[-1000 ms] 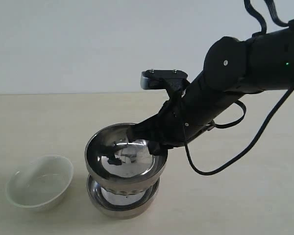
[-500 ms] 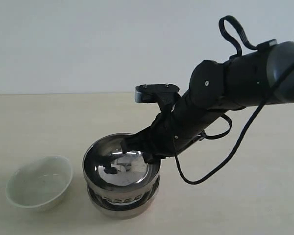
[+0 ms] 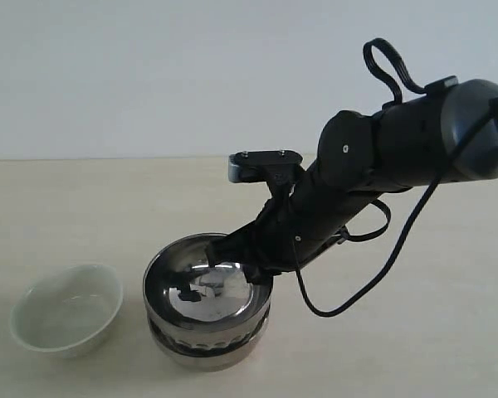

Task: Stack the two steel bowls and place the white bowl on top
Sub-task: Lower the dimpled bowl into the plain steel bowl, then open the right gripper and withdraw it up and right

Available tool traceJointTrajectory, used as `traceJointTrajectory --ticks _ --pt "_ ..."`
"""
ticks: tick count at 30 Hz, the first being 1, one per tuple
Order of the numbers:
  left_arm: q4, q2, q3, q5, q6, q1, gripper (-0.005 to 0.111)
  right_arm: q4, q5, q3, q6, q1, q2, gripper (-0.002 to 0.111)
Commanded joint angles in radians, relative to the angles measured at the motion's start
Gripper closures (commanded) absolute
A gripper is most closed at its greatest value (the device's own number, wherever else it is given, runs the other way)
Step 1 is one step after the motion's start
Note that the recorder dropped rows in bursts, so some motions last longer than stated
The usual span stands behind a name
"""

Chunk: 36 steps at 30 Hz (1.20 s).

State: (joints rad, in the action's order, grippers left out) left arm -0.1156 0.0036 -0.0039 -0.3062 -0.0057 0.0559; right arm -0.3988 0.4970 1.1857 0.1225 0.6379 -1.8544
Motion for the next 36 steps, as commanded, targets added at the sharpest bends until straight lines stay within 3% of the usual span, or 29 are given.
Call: traceJointTrajectory --ticks 1,5,8,9,36 --pt "-0.008 -0.004 0.004 0.010 -0.002 -0.007 0.103 0.001 -0.001 0.004 0.019 0.002 0.005 0.108" --pt "-0.008 -0.004 0.004 0.010 -0.002 -0.007 0.103 -0.009 -0.011 0.004 0.017 0.002 0.005 0.103" --pt "-0.008 -0.004 0.004 0.010 -0.002 -0.007 0.103 -0.009 -0.013 0.004 0.017 0.002 0.005 0.071" --pt "-0.008 -0.004 0.004 0.010 -0.002 -0.007 0.103 -0.009 -0.013 0.004 0.019 0.002 0.005 0.066" --pt "-0.008 -0.004 0.004 0.010 -0.002 -0.007 0.103 0.025 0.011 0.004 0.040 0.000 0.117 0.065"
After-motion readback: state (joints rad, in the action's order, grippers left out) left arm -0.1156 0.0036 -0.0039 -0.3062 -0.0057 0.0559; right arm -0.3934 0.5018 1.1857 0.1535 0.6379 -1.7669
